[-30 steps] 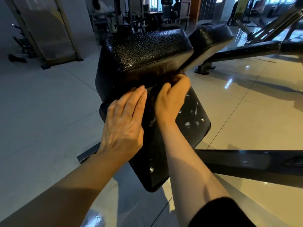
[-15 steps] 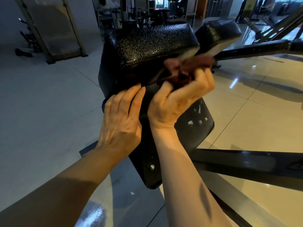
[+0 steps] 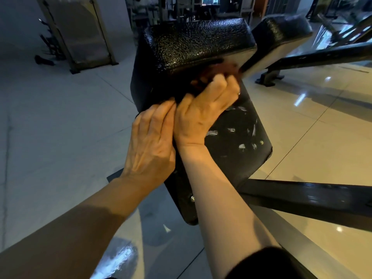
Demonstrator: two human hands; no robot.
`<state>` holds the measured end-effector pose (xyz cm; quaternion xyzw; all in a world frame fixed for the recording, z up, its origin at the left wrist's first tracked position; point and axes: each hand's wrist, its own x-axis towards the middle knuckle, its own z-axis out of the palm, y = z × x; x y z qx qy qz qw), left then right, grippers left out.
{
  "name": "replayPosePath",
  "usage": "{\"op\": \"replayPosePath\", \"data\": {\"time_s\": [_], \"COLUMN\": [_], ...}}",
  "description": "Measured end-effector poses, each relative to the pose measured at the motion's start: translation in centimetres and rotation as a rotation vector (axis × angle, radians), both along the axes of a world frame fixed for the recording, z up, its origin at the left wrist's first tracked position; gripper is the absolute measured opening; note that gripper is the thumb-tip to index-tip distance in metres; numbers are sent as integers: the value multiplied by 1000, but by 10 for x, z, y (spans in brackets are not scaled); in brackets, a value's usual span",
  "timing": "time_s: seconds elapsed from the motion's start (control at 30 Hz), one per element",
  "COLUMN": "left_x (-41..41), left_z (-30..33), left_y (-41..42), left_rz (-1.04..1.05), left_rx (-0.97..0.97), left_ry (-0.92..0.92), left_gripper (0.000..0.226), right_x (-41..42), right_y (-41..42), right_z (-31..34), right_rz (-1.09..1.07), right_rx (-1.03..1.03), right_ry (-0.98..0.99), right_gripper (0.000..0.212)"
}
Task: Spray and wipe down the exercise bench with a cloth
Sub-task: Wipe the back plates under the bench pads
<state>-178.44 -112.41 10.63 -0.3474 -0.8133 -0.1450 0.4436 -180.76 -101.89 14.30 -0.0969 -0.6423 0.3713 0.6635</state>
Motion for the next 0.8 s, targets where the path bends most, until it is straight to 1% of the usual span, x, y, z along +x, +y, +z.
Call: {"op": "replayPosePath", "data": {"time_s": [0.1, 0.13, 0.17, 0.2, 0.23, 0.27, 0.3, 0.33, 0.37, 0.4, 0.47, 0.53, 0.57, 0.6, 0.67, 0.7, 0.73, 0.77, 0.8], "left_x": [1, 2, 3, 3, 3, 2, 1, 0, -1, -2, -3, -3, -3, -3, -3, -4, -5, -5, -6], "left_z": [1, 1, 1, 1, 0, -1, -1, -1, -1, -1, -1, -1, -1, -2, -3, -3, -3, -3, -2], "left_y": [3, 4, 6, 8, 9, 9, 9, 8, 7, 5, 5, 5, 6, 6, 6, 6, 6, 6, 5], "left_rz": [14, 19, 21, 20, 22, 26, 34, 42, 54, 64, 67, 63, 63, 66, 76, 82, 86, 88, 86], "left_rx": [-49, -63, -64, -61, -58, -60, -64, -70, -75, -83, -99, -97, -92, -87, -84, -85, -86, -86, -85], "left_ry": [-15, -17, -14, -8, -2, -1, -3, -4, -2, 3, 15, 21, 21, 22, 33, 38, 38, 35, 30], "left_gripper": [68, 70, 70, 70, 70, 70, 70, 70, 69, 68, 67, 65, 65, 65, 64, 64, 64, 64, 64], "right_x": [-10, -6, -1, 3, 7, 8, 6, 2, -5, -13, -24, -22, -17, -13, -7, -8, -12, -17, -22], "right_y": [5, 9, 14, 18, 21, 23, 24, 25, 24, 25, 32, 38, 41, 41, 39, 37, 36, 36, 36], "right_z": [-27, -33, -36, -36, -29, -20, -11, -3, 1, 1, -7, -18, -22, -25, -14, -6, 0, 3, 1], "right_rz": [232, 298, 300, 248, 162, 71, -2, -57, -93, -95, 8, 168, 196, 158, 25, -44, -102, -130, -109], "right_rx": [2, -34, -79, -125, -166, -168, -124, -58, -2, 19, -19, -123, -169, -184, -155, -108, -56, -36, -46], "right_ry": [-389, -460, -430, -313, -139, 19, 112, 122, 77, 13, -172, -378, -377, -288, 1, 81, 98, 57, -25], "right_gripper": [36, 33, 31, 31, 34, 40, 47, 54, 59, 60, 52, 41, 36, 33, 41, 49, 55, 58, 55]}}
